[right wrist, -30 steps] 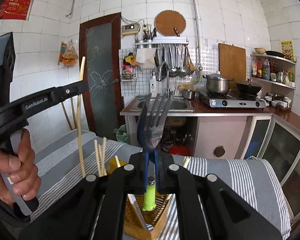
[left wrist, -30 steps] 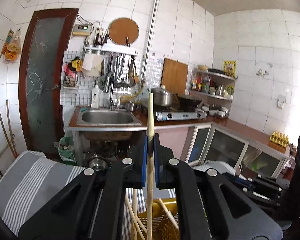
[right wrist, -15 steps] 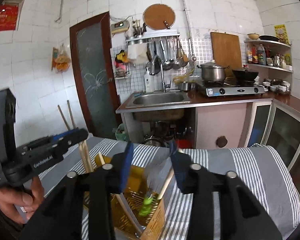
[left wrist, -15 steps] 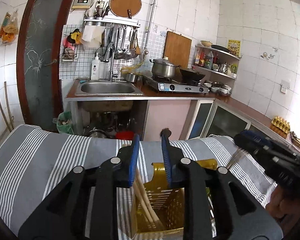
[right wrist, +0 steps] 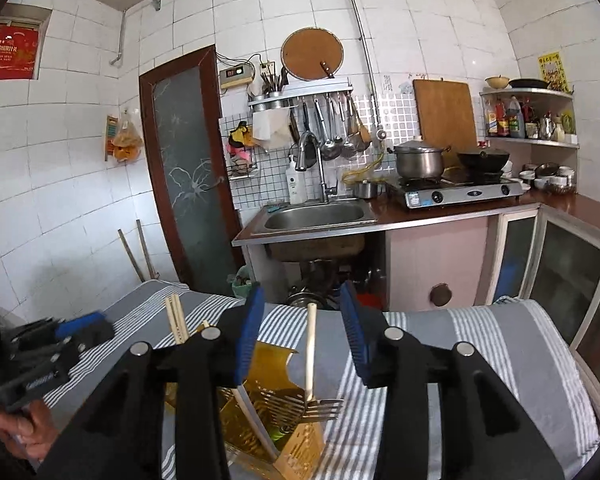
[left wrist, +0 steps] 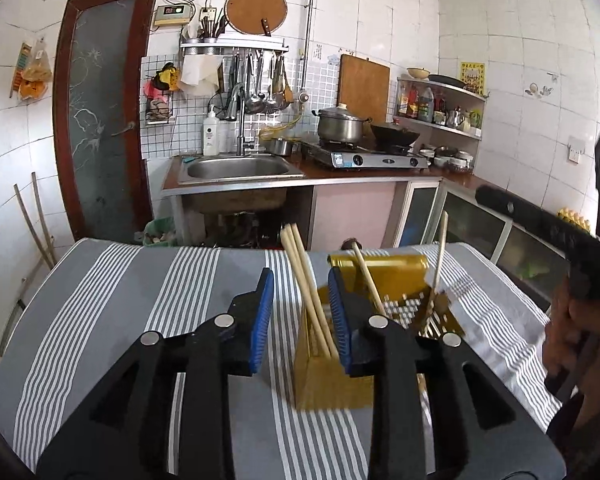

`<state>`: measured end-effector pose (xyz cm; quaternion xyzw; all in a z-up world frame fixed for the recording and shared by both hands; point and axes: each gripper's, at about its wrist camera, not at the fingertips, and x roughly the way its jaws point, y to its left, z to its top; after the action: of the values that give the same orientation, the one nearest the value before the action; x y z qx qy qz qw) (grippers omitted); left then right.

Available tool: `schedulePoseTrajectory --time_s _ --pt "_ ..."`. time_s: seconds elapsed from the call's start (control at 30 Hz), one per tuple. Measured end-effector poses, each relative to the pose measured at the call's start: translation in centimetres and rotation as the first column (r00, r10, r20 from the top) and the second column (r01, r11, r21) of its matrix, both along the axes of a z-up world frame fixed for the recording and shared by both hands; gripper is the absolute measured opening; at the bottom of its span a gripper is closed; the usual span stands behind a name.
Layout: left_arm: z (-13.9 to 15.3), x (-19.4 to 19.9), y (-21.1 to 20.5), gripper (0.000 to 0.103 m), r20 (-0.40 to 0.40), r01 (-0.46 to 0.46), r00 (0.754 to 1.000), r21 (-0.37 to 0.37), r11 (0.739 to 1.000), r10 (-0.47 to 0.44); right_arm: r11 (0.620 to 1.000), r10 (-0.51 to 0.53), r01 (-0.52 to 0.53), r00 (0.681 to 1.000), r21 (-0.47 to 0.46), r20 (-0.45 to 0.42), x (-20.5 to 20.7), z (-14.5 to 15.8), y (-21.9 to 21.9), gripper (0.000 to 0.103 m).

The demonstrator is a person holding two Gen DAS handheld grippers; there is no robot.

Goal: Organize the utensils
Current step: 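Move both open tools back toward the dark spoon and last chopstick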

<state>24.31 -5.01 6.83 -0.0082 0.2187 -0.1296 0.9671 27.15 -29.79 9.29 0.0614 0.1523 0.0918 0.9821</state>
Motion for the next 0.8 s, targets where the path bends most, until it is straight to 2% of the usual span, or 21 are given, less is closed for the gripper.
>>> schedulePoseTrajectory --time_s 0.13,0.27,0.43,0.63,0.8 --pt "-0.7 -2.5 -0.5 0.029 -0.013 0.000 1.000 0.034 0.999 0.000 1.000 -0.026 0.025 0.999 -0.013 -0.038 -1.7 0.5 -0.8 0.040" --pt "-1.8 -4.7 -1.0 0.029 -0.044 0.001 0.999 0.036 0.999 0.000 0.998 -0.046 0.042 0.995 -0.053 -0.087 -4.2 -0.5 -2.0 0.041" --pt "-3.8 -6.9 -2.6 0.029 -0.094 0.027 0.995 0.040 0.999 -0.023 0.995 -0.079 0.069 0.982 -0.069 -0.169 -8.3 -3.9 -4.6 0.041" --pt "-7.5 -7.4 -4.9 0.029 -0.216 0.088 0.973 0.020 0.996 -0.082 0.993 -0.097 0.074 0.957 -0.092 -0.272 -11.7 -8.3 -5.5 0.041" --pt "-10.1 -8.0 -6.4 0.029 -0.259 0.122 0.960 0.027 0.992 -0.110 0.991 -0.113 0.087 0.953 -0.102 -0.281 -14.1 -10.2 -5.7 0.041"
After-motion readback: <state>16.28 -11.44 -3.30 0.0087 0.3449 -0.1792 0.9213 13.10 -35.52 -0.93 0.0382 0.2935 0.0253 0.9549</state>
